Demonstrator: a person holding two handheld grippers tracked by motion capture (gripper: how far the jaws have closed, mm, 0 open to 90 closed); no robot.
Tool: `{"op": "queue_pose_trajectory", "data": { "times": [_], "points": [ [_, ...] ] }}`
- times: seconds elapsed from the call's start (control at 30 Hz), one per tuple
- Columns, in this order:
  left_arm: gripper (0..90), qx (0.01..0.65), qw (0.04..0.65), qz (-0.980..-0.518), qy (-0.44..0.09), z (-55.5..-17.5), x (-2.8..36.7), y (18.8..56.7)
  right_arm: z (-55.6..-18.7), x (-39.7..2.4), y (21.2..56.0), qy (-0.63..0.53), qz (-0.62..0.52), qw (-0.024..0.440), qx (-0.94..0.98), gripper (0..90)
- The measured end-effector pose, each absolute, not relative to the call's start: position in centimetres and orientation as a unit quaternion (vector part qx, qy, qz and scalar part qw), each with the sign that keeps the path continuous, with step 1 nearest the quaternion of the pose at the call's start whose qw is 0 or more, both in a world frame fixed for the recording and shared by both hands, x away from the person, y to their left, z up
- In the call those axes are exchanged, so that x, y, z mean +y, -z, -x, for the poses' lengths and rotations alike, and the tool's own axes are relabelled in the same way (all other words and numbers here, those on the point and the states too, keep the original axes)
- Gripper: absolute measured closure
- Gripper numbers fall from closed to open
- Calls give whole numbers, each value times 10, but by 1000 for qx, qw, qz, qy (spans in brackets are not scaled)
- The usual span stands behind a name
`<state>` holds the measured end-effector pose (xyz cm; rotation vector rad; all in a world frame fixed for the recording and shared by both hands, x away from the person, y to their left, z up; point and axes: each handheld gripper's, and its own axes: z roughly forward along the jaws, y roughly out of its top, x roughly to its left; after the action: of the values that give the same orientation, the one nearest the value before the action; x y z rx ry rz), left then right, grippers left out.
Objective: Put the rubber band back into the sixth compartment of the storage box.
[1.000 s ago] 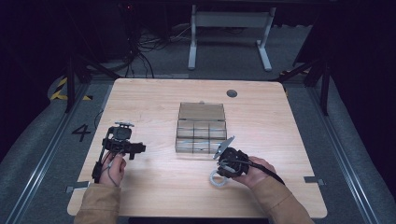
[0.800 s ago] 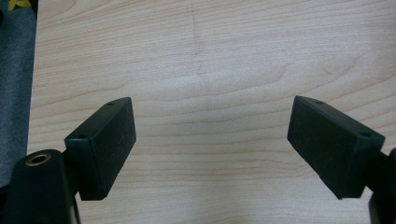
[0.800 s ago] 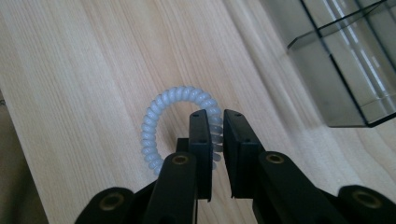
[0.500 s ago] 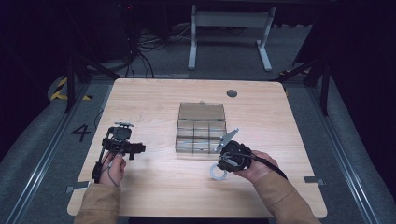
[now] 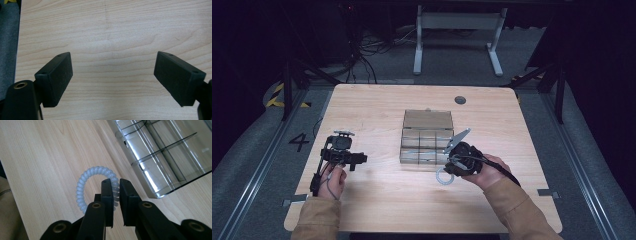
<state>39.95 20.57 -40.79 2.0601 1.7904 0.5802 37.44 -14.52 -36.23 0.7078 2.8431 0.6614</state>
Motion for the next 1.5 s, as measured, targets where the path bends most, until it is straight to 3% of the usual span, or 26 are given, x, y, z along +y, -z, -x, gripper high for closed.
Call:
{"op": "queue_pose_trajectory", "data": {
  "times": [0.9, 1.5],
  "points": [
    [160, 632, 171, -729, -202, -400, 205, 409, -403, -156, 333, -238, -254, 99, 932, 824],
    [160, 634, 171, -727, -201, -400, 206, 409, -438, -154, 335, -223, -269, 117, 930, 824]
  ]
}}
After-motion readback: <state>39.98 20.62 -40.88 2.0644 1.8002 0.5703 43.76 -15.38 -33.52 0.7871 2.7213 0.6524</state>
